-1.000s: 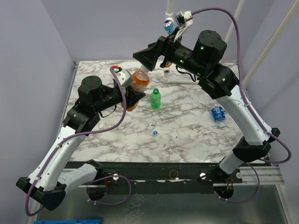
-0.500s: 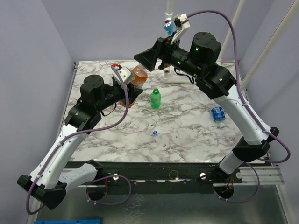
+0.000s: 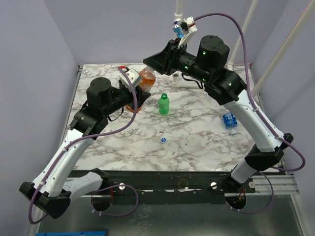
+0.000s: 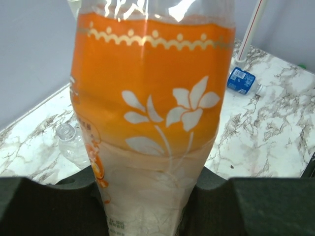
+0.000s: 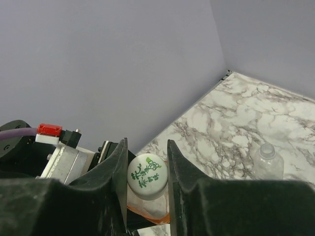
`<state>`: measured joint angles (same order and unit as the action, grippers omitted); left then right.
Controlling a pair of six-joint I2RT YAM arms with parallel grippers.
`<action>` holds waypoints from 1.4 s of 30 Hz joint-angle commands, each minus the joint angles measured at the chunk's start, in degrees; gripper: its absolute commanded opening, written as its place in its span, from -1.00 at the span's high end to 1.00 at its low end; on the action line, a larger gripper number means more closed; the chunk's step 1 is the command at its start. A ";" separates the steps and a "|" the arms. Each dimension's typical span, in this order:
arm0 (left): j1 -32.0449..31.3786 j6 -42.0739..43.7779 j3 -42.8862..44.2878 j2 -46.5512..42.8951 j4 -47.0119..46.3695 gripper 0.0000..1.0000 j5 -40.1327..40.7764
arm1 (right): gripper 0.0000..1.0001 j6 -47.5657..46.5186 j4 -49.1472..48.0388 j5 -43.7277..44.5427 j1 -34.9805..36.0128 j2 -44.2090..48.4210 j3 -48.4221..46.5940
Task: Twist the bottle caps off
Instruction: Unscrew the bottle cap from the plastic bottle.
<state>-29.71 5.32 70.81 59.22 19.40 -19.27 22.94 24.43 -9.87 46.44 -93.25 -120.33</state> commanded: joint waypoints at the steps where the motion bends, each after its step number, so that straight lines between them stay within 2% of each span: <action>1: -0.04 -2.34 2.91 -0.07 -1.76 1.00 0.17 | 0.64 -0.40 0.35 -0.27 0.32 0.13 -0.87; 3: -0.04 -3.62 3.59 -0.07 -1.99 1.00 -1.94 | 0.81 -1.44 0.04 -2.07 0.28 0.54 -0.88; 5: 0.01 -5.00 4.19 -0.42 -2.07 1.00 -6.79 | 0.97 -3.17 -0.88 -5.32 0.24 1.45 -0.62; 6: 0.01 -6.38 4.33 -0.54 -2.08 1.00 -10.59 | 0.99 -4.48 -1.30 -8.15 0.23 1.98 -0.46; 8: 0.01 -9.15 4.43 -1.00 -2.01 1.00 -20.72 | 0.99 -6.83 -2.76 -14.31 0.24 3.47 0.52; 11: 0.01 -13.58 4.75 -1.33 -2.00 1.00 -39.91 | 0.99 -10.01 -6.04 -28.53 0.10 6.60 3.93; 13: 0.01 -17.76 5.49 -0.94 -2.08 1.00 -47.60 | 0.99 -10.29 -8.69 -37.71 0.06 8.54 6.46; 17: 0.01 -20.81 6.52 -0.86 -2.17 1.00 -53.62 | 0.99 -7.24 -13.74 -50.47 -0.37 9.91 9.43; 19: 0.01 -21.17 6.80 -0.76 -2.17 1.00 -54.47 | 0.99 -6.58 -14.31 -51.97 -0.55 9.72 9.44; 21: 0.01 -20.93 6.58 -0.85 -2.21 1.00 -54.28 | 0.99 -6.84 -14.02 -51.41 -0.94 9.69 9.56; 23: 0.03 -19.96 6.07 -1.25 -2.16 1.00 -52.85 | 0.97 -7.72 -12.94 -46.67 -1.08 10.20 9.67; 24: 0.09 -19.09 5.81 -1.43 -2.16 1.00 -51.86 | 0.72 -8.13 -12.46 -42.19 -1.08 10.43 9.63; 25: 0.10 -17.73 5.48 -1.76 -2.02 1.00 -50.06 | 0.23 -8.31 -12.22 -37.06 -1.08 10.89 9.73; 26: 0.10 -16.48 5.17 -1.94 -1.79 1.00 -46.92 | -0.11 -8.16 -12.21 -29.59 -1.08 11.23 9.93; 28: 0.10 -13.31 4.47 -2.25 -1.33 1.00 -40.49 | -0.56 -7.17 -12.74 -17.09 -1.08 12.11 10.69; 29: 0.12 -10.87 4.01 -2.42 -1.02 1.00 -37.14 | -0.83 -6.59 -13.79 -13.11 -1.08 12.75 11.44; 30: 0.08 -8.91 3.52 -2.52 -0.71 1.00 -32.91 | -0.99 -5.62 -14.88 -10.85 -1.04 13.20 12.33; 33: 0.10 -3.33 2.47 -2.38 -0.34 1.00 -20.38 | -1.00 -3.74 -15.19 -9.60 -1.07 12.21 11.39; 37: 0.09 2.02 1.71 -1.84 -0.30 1.00 -7.37 | -1.00 -2.07 -5.57 -5.84 -1.01 5.84 2.54; 39: 0.10 2.87 1.53 -1.60 -0.29 1.00 -4.06 | -1.00 -2.19 -0.63 -3.89 -1.00 3.17 -1.12; 42: 0.10 3.56 1.19 -1.70 -0.41 1.00 -2.15 | -1.00 -1.96 1.06 -2.84 -0.91 1.60 -1.78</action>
<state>-29.74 4.29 72.51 57.80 19.46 -32.14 19.75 17.74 -18.17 45.63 -89.01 -120.31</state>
